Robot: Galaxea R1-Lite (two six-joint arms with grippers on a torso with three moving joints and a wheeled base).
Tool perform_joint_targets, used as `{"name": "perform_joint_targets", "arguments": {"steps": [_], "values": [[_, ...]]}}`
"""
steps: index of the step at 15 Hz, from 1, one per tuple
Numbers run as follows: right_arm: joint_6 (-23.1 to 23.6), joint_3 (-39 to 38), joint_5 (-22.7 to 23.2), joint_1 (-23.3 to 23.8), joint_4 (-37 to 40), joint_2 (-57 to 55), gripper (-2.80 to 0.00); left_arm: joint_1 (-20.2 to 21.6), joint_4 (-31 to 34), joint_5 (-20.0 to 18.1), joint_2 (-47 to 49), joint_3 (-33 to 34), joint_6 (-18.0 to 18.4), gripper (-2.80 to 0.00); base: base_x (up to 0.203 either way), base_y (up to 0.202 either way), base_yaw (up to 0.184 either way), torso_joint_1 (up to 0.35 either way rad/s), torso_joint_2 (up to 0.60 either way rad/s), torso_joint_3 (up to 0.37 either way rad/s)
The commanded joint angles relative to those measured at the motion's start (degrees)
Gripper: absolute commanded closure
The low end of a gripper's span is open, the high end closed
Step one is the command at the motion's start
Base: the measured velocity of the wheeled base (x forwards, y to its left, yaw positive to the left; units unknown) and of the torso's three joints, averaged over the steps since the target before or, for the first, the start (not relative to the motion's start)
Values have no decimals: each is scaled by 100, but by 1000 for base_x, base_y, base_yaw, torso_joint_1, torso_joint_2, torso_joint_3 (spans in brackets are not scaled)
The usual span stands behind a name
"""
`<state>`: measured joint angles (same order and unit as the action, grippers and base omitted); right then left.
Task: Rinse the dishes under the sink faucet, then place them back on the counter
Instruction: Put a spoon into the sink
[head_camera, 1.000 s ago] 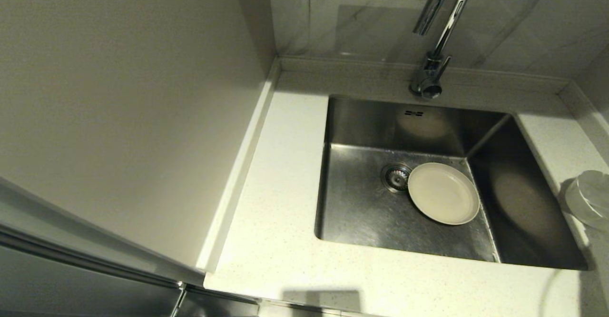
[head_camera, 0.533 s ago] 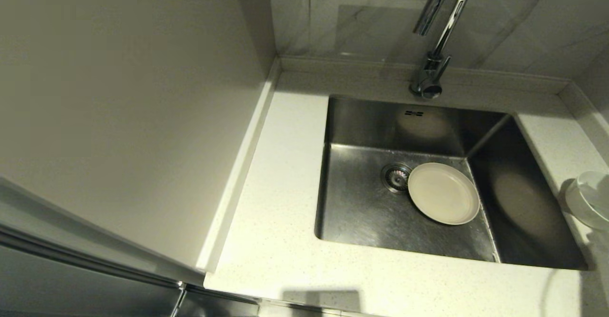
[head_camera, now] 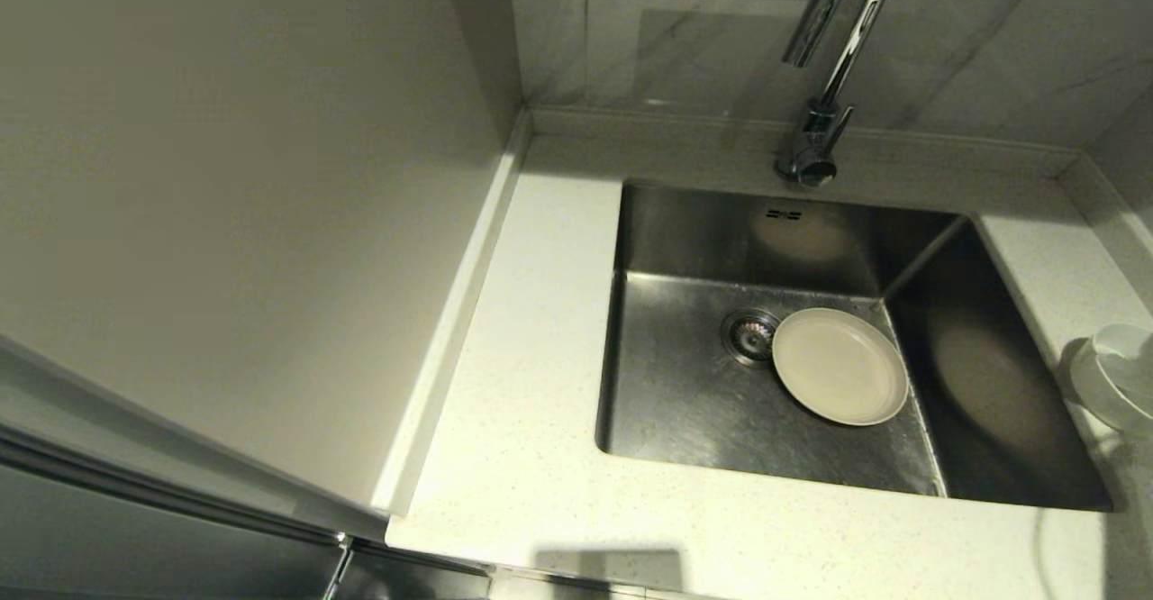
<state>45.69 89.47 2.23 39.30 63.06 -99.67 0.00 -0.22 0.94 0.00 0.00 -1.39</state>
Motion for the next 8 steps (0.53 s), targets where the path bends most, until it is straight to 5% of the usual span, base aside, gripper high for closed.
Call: {"name": "perform_joint_targets", "arguments": {"steps": [1,8], "values": [[28,7,-25,-30,23,-215,-280,0,-4,3,-18,0,-2,0,0,0,0,0,0,0],[32,7,-41,-195,-259,-549,-280,0,-4,3,-18,0,-2,0,0,0,0,0,0,0]]}}
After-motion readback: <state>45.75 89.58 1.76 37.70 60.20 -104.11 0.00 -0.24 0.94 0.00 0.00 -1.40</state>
